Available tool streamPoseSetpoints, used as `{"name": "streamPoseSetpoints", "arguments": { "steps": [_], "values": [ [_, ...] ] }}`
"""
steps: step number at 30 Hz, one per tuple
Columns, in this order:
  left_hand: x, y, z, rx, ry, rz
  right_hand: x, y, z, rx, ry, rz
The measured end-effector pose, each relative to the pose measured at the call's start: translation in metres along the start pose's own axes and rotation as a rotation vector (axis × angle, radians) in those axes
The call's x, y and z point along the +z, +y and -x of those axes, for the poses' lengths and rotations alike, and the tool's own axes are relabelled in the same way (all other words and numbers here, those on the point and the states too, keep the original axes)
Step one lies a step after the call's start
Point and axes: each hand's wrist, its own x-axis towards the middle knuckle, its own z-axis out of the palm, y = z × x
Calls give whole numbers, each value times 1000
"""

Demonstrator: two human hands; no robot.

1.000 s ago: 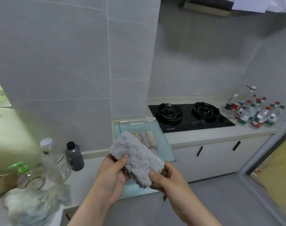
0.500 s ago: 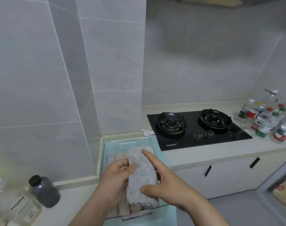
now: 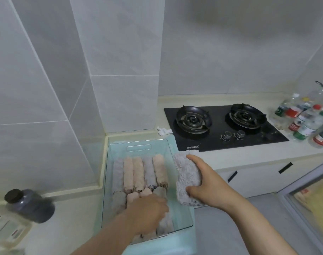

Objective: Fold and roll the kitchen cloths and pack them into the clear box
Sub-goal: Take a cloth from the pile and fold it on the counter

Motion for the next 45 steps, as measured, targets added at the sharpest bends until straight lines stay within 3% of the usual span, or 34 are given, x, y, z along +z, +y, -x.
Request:
{"name": "streamPoseSetpoints", "arguments": {
  "steps": [6,11,16,19,31,34,36,39,45],
  "values": [
    [9,-11,-32,-13,-308,-171,24,-3,-2,14,-99,110],
    [17,-35,-28,-77,-372,-219,59,-2,-15,83,-204,289],
    [7,-51,-15,-83,-449,-229,84,-4,-27,114,-205,747],
    [4,-51,-11,-73,-462,-252,108,-1,-37,187,-280,869],
    [7,-59,2,-78,-448,-168,137,34,-61,319,-500,754],
    [-1,-49,7,-106,-419,49,130,36,-65,368,-587,630],
    [-6,-43,12,-124,-373,154,121,25,-62,412,-502,421],
    [-7,-38,18,-222,-341,100,110,12,-54,422,-416,245],
    [3,-37,13,-256,-432,86,112,14,-59,408,-349,292]
  ]
}}
